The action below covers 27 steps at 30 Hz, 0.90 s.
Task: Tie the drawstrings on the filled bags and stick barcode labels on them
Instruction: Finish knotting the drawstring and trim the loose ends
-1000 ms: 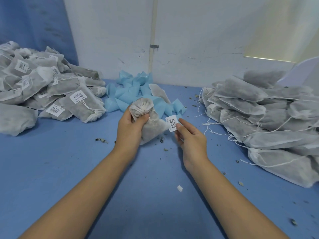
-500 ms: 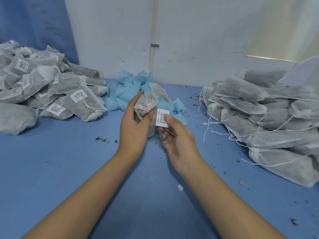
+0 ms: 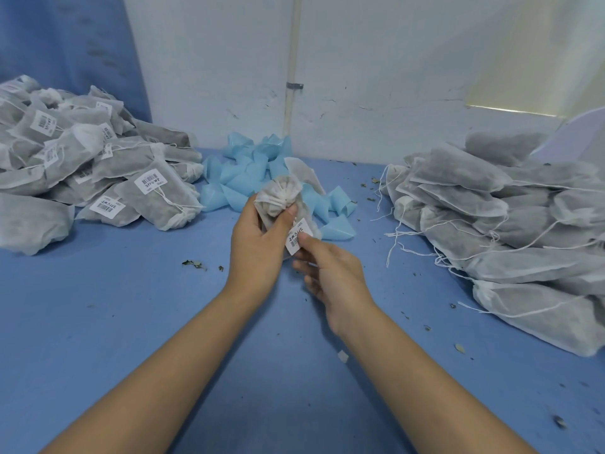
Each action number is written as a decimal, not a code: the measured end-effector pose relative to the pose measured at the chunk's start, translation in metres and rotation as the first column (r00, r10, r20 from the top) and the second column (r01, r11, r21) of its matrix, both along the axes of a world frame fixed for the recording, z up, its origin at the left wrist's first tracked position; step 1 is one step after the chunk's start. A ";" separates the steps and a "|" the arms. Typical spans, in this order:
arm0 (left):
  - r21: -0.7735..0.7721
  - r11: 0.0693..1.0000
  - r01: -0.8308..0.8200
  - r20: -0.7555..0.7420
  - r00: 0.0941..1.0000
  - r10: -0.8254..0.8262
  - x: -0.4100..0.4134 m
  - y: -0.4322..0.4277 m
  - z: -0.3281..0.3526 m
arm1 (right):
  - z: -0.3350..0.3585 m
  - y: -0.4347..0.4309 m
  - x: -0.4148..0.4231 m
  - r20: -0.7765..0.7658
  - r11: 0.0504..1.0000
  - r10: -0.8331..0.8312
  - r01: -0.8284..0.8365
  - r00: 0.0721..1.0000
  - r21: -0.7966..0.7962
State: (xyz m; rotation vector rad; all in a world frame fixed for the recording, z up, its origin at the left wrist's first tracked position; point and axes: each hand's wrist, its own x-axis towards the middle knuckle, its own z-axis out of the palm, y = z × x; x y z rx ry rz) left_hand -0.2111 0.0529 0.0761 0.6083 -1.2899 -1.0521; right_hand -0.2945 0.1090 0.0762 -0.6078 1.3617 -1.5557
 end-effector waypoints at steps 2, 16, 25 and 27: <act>0.010 1.000 0.020 0.039 0.999 -0.020 0.001 -0.001 0.000 | -0.002 -0.001 -0.001 -0.052 0.999 -0.037 0.038 0.998 0.002; 0.249 0.933 0.262 0.140 0.943 -0.302 0.003 -0.002 -0.001 | 0.002 -0.001 -0.022 0.142 0.936 0.014 0.037 0.990 -0.349; 0.450 0.778 0.439 -0.138 0.894 -0.425 0.006 -0.003 -0.002 | 0.003 -0.003 -0.022 0.232 0.936 0.008 0.074 0.973 -0.344; 0.451 0.773 0.446 -0.151 0.892 -0.426 0.007 -0.003 -0.002 | 0.003 -0.003 -0.023 0.250 0.934 0.012 0.079 0.968 -0.349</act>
